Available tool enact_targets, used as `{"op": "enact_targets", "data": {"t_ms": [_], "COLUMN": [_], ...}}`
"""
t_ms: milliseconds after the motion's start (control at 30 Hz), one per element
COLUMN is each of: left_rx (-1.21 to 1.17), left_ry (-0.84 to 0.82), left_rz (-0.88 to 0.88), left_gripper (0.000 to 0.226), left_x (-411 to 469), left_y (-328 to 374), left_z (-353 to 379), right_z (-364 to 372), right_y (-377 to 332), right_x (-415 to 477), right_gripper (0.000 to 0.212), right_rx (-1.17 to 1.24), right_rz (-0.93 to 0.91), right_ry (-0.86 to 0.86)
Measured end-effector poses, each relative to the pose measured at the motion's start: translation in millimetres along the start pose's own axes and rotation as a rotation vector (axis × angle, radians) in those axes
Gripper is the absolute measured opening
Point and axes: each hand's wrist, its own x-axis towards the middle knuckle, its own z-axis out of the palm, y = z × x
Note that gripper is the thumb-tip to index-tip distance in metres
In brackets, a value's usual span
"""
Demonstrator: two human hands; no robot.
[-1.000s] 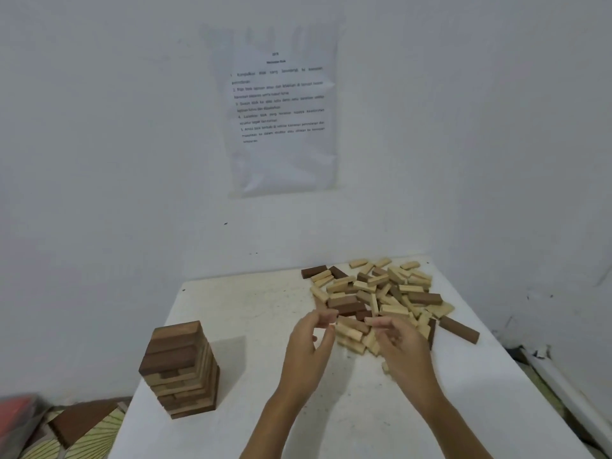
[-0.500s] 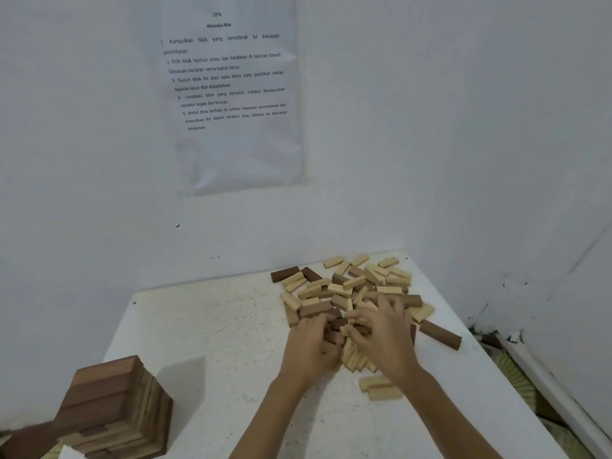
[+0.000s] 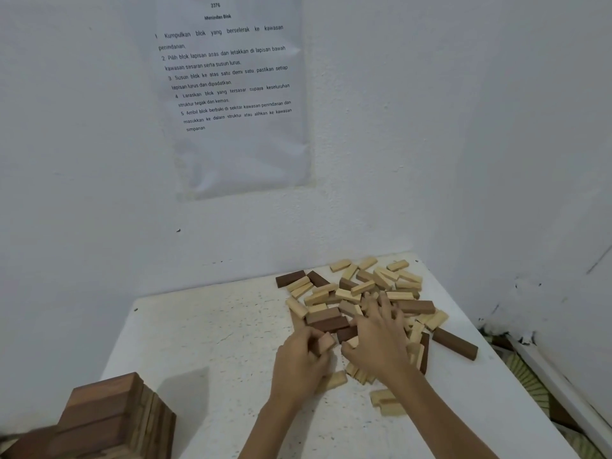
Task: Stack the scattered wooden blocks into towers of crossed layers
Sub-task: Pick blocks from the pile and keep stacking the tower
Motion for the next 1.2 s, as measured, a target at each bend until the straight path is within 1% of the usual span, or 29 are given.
{"op": "enact_targets", "data": {"t_ms": [100, 200, 267, 367, 433, 467, 533, 633, 700, 733, 833, 900, 1000, 1100, 1200], "left_rx": [-0.191, -0.319, -0.389, -0.473, -0.514, -0.525, -0.539, -0.559, -0.562, -0.551, -0.498, -0.492, -0.545, -0.572, -0.586], "left_ry": [0.054, 0.107, 0.141, 0.206, 0.227, 0.231, 0.223, 0.167, 0.130, 0.125, 0.115, 0.097, 0.063, 0.053, 0.041], "left_rz": [-0.037, -0.032, -0.012, 0.008, 0.013, 0.009, 0.021, 0.040, 0.038, 0.046, 0.084, 0.101, 0.086, 0.016, -0.049], "left_gripper": [0.020, 0.037, 0.044, 0.040, 0.033, 0.031, 0.030, 0.034, 0.035, 0.035, 0.033, 0.033, 0.032, 0.026, 0.021], "left_x": [-2, -2, 0, 6, 13, 17, 24, 35, 42, 47, 58, 64, 70, 72, 71], "left_y": [2, 6, 7, 8, 9, 11, 14, 20, 24, 25, 27, 30, 33, 33, 31], "left_z": [-2, -5, -8, -14, -16, -16, -17, -17, -16, -15, -11, -10, -7, -3, -1], "right_z": [-1, 3, 11, 11, 5, 0, -5, -10, -14, -16, -21, -23, -24, -23, -22], "right_y": [-8, -6, -3, -2, -2, -1, 3, 13, 21, 25, 39, 48, 58, 63, 62], "right_x": [0, -1, -1, -2, -2, 0, 8, 27, 42, 50, 76, 93, 116, 133, 142], "right_gripper": [0.031, 0.025, 0.023, 0.017, 0.015, 0.017, 0.022, 0.024, 0.025, 0.022, 0.006, 0.002, 0.013, 0.034, 0.038], "right_rx": [-0.056, -0.045, 0.142, 0.605, 0.928, 1.038, 1.157, 1.255, 1.184, 1.093, 0.727, 0.595, 0.414, 0.228, 0.144], "right_rz": [0.000, -0.032, -0.032, -0.029, 0.004, 0.022, 0.058, 0.126, 0.156, 0.162, 0.161, 0.172, 0.133, 0.120, 0.122], "right_ry": [0.001, 0.031, 0.098, 0.293, 0.317, 0.310, 0.296, 0.224, 0.196, 0.200, 0.235, 0.216, 0.107, 0.018, -0.018]}}
